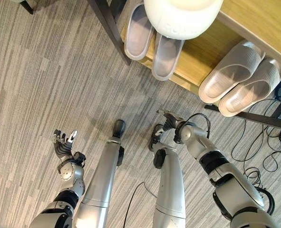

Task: Arrange the slippers neatly on the shoe rack.

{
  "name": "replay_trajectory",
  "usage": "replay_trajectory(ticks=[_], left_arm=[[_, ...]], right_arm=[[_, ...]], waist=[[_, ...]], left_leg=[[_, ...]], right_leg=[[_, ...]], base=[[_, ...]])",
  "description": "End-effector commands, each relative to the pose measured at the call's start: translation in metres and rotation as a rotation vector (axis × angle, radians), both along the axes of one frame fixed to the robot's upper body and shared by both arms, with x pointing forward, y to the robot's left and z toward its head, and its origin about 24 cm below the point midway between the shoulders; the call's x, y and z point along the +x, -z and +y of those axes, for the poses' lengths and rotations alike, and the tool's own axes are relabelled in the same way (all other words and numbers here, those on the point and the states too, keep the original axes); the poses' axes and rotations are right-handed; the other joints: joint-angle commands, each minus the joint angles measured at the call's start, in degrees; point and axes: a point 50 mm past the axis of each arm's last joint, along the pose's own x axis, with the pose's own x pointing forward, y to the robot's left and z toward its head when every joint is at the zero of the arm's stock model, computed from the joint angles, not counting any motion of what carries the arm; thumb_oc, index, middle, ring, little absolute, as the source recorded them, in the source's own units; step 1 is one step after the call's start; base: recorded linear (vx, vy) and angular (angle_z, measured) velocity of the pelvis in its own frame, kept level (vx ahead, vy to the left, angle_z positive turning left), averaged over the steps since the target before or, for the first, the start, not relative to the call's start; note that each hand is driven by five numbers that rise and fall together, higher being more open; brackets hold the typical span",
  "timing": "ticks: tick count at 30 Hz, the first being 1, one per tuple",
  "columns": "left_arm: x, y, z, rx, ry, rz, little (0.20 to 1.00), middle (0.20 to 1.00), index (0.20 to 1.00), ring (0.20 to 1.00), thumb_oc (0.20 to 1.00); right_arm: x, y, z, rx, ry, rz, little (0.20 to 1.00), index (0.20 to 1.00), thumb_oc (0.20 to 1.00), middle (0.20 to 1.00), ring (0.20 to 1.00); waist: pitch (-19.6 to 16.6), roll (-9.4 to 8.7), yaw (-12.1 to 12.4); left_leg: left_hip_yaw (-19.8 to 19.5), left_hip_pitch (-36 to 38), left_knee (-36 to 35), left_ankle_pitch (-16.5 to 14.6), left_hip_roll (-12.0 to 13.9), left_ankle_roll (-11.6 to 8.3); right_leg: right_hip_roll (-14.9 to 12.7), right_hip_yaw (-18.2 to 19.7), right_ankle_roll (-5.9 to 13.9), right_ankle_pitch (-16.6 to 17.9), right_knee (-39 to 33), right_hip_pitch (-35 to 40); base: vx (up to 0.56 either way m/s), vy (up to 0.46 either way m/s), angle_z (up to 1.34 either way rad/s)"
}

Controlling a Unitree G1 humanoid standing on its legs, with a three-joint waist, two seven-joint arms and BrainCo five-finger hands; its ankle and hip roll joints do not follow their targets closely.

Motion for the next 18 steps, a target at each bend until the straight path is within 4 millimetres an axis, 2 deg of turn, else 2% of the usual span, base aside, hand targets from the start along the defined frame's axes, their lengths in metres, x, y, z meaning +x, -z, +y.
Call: replay_trajectory(ticks=[1, 5, 8, 10, 11, 18], left_arm=[[-0.006, 0.0, 0.011, 0.019, -0.062, -0.006, 1.0, 1.0, 1.0, 1.0, 1.0], [-0.005, -0.001, 0.014, 0.02, -0.077, -0.005, 1.0, 1.0, 1.0, 1.0, 1.0], [-0.005, -0.002, 0.017, 0.022, -0.093, -0.001, 1.0, 1.0, 1.0, 1.0, 1.0], [-0.006, -0.002, 0.02, 0.028, -0.102, 0.001, 1.0, 1.0, 1.0, 1.0, 1.0], [-0.006, -0.003, 0.022, 0.029, -0.105, 0.004, 1.0, 1.0, 1.0, 1.0, 1.0], [-0.004, -0.006, 0.027, 0.06, -0.104, 0.006, 1.0, 1.0, 1.0, 1.0, 1.0]], right_arm=[[0.011, -0.032, 0.0, -0.041, -0.002, -0.163, 1.0, 1.0, 1.0, 1.0, 1.0], [0.015, -0.038, -0.005, -0.029, 0.034, -0.193, 1.0, 1.0, 1.0, 1.0, 1.0], [0.025, -0.062, 0.0, -0.007, 0.04, -0.272, 1.0, 1.0, 1.0, 1.0, 1.0], [0.03, -0.067, 0.001, 0.011, 0.055, -0.29, 1.0, 1.0, 1.0, 1.0, 1.0], [0.035, -0.077, 0.009, 0.0, 0.043, -0.308, 1.0, 1.0, 1.0, 1.0, 1.0], [0.044, -0.084, 0.03, 0.042, 0.017, -0.306, 1.0, 1.0, 1.0, 1.0, 1.0]], waist=[[-0.53, 2.51, -1.07], [-0.56, 2.66, -1.0], [-0.65, 2.84, -0.77], [-0.78, 2.92, -0.54], [-0.92, 2.98, -0.27], [-0.78, 2.89, 0.31]], left_leg=[[2.42, 0.64, -8.87, 6.61, -0.43, 4.38], [2.42, 0.64, -9.06, 6.77, -0.27, 4.4], [2.32, 0.64, -9.82, 7.09, -0.11, 4.44], [2.29, 0.64, -9.97, 7.16, -0.08, 4.42], [2.23, 0.64, -10.24, 7.25, -0.09, 4.42], [2.28, 0.64, -10.23, 7.4, -0.12, 4.51]], right_leg=[[2.97, 1.27, -0.3, -6.73, 3.11, 4.3], [3.13, 1.34, -0.24, -6.47, 2.85, 4.27], [3.25, 1.37, -0.16, -6.07, 2.35, 4.1], [3.36, 1.45, -0.13, -5.97, 2.17, 4.13], [3.4, 1.48, -0.11, -6.03, 2.08, 4.1], [3.4, 1.48, -0.04, -5.95, 1.87, 4.33]], base=[[0.0, 0.007, -0.04], [0.0, 0.002, -0.01], [0.0, 0.0, 0.0], [0.0, 0.0, 0.0], [0.0, 0.0, 0.0], [0.0, 0.0, 0.0]])
